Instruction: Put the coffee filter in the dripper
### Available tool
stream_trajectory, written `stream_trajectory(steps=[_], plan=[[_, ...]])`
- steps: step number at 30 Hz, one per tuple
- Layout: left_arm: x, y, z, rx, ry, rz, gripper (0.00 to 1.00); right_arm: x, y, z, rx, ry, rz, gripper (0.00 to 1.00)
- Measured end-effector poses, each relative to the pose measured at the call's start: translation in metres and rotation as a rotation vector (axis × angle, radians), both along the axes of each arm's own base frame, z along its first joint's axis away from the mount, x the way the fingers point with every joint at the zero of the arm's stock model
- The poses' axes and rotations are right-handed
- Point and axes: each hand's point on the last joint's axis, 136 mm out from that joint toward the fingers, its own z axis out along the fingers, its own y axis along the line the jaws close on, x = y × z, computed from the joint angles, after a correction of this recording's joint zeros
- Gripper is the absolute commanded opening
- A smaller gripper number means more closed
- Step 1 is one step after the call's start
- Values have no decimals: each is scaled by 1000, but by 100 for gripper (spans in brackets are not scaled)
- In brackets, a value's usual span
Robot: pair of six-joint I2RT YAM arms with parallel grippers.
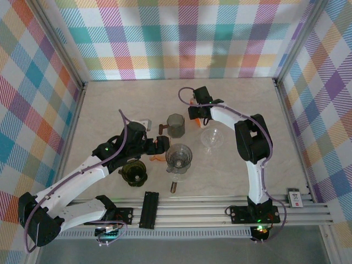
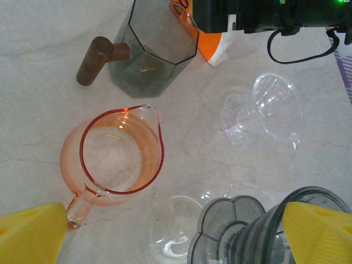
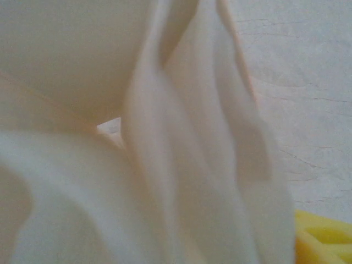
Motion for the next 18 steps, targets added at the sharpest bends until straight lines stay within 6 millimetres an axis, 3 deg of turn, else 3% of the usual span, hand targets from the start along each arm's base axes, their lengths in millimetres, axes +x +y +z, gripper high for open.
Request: stream_trajectory(steps=[5,11,18], plan=[[1,2,-3,3,6,7,100,1,-18,-8,-13,10,-50,68],[1,2,-7,7,17,5,100,-7,-63,-29,-51,63,-139,68],[1,3,-10,6,24,9,100,-5,-94,-15,-22,48,-219,70]])
